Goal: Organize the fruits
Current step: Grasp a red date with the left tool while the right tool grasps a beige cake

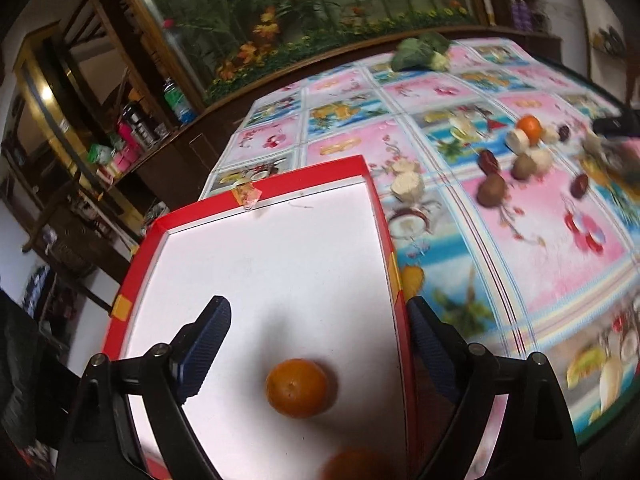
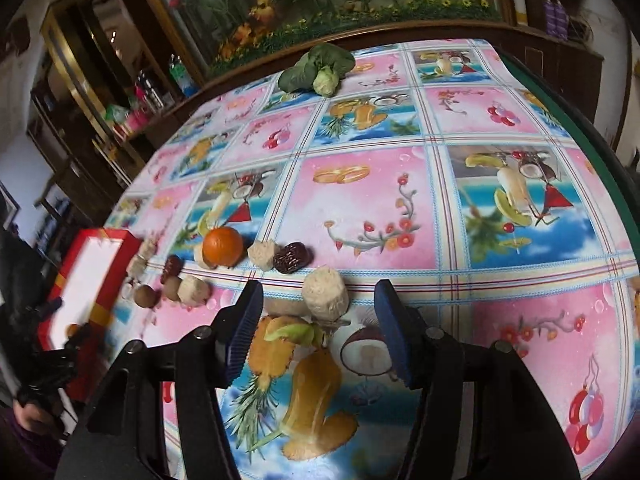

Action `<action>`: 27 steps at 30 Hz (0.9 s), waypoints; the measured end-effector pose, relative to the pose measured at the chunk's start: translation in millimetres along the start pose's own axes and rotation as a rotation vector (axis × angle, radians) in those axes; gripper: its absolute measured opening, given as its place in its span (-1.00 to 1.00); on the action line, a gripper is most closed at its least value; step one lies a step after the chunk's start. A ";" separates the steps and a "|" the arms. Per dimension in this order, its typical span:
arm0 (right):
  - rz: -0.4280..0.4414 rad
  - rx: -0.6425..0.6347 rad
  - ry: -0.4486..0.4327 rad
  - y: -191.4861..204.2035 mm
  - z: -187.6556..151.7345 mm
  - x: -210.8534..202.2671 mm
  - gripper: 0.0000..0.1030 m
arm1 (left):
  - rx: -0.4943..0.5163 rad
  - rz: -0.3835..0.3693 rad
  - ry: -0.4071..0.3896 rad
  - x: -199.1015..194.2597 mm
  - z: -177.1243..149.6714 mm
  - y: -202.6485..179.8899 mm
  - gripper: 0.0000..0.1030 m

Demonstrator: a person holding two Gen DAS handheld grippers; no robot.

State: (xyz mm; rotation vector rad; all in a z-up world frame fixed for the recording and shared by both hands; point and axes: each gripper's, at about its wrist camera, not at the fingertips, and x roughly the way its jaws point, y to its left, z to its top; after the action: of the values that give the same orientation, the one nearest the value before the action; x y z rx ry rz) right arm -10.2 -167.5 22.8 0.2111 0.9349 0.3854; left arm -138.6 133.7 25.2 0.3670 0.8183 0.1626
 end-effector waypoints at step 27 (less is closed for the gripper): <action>-0.026 0.062 0.074 -7.1 0.9 19.7 -0.47 | 0.038 -0.505 0.039 23.5 86.4 -148.7 0.16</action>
State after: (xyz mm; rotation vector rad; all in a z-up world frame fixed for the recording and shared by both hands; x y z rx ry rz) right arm 2.6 -165.9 6.4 0.2422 1.0220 0.3421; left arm -58.9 -19.4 6.6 0.1840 0.9297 -0.3181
